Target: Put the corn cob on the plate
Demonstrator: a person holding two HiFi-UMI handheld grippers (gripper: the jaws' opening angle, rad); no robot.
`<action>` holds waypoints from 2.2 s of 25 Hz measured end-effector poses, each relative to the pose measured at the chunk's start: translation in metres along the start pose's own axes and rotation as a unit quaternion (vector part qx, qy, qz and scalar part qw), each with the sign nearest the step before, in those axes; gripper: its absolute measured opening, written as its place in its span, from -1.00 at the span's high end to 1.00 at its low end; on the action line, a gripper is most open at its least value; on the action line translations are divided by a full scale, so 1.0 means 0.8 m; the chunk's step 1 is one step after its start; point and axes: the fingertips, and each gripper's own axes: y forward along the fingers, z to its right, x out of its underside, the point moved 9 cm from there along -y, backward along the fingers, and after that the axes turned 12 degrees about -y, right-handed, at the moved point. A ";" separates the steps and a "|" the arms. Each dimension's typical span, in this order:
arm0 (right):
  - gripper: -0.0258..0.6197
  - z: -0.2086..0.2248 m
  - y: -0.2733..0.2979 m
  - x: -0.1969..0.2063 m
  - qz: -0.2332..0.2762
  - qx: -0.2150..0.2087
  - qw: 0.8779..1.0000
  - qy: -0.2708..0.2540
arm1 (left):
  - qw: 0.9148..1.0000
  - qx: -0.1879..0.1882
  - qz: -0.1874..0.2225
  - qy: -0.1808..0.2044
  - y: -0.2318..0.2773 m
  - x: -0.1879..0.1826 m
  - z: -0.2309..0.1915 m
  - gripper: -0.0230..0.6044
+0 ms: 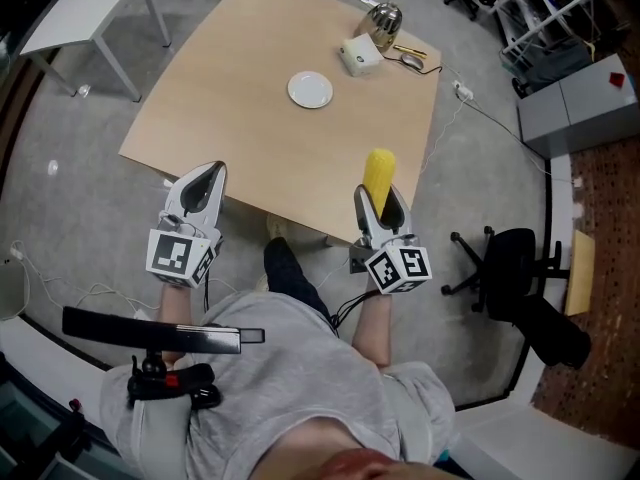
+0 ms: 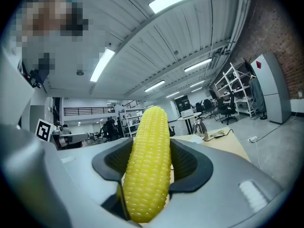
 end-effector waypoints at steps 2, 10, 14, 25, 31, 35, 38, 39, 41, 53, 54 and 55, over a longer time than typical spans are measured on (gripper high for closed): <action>0.15 0.014 0.025 0.002 -0.004 -0.004 1.000 0.002 | 1.000 0.000 -0.006 0.000 0.024 0.001 -0.008 0.86; 0.15 0.061 0.102 0.006 -0.021 -0.014 1.000 0.008 | 1.000 -0.003 -0.021 -0.005 0.100 -0.003 -0.031 0.86; 0.15 0.084 0.148 0.018 -0.033 -0.017 0.999 0.010 | 0.999 -0.009 -0.033 -0.013 0.141 0.010 -0.056 0.86; 0.15 0.110 0.223 0.046 -0.055 -0.038 0.998 0.008 | 0.999 -0.017 -0.049 -0.015 0.206 0.032 -0.090 0.86; 0.15 0.124 0.252 0.066 -0.068 -0.047 0.996 0.016 | 0.998 -0.021 -0.056 -0.017 0.234 0.043 -0.101 0.86; 0.15 0.132 0.272 0.079 -0.077 -0.052 0.996 0.018 | 0.998 -0.021 -0.060 -0.019 0.252 0.048 -0.111 0.86; 0.15 0.136 0.285 0.085 -0.083 -0.056 0.995 0.019 | 0.997 -0.021 -0.065 -0.020 0.263 0.052 -0.117 0.86; 0.15 0.137 0.290 0.088 -0.085 -0.057 0.995 0.019 | 0.997 -0.021 -0.067 -0.021 0.267 0.053 -0.119 0.86; 0.15 0.143 0.304 0.096 -0.091 -0.058 0.994 0.020 | 0.997 -0.021 -0.069 -0.022 0.281 0.060 -0.127 0.86; 0.15 0.162 0.348 0.132 -0.120 -0.060 0.990 0.033 | 0.995 -0.023 -0.090 -0.027 0.322 0.092 -0.152 0.86; 0.15 0.161 0.349 0.132 -0.121 -0.060 0.990 0.034 | 0.995 -0.021 -0.089 -0.027 0.322 0.093 -0.152 0.86; 0.15 0.161 0.350 0.133 -0.121 -0.060 0.990 0.035 | 0.996 -0.018 -0.088 -0.027 0.323 0.094 -0.152 0.86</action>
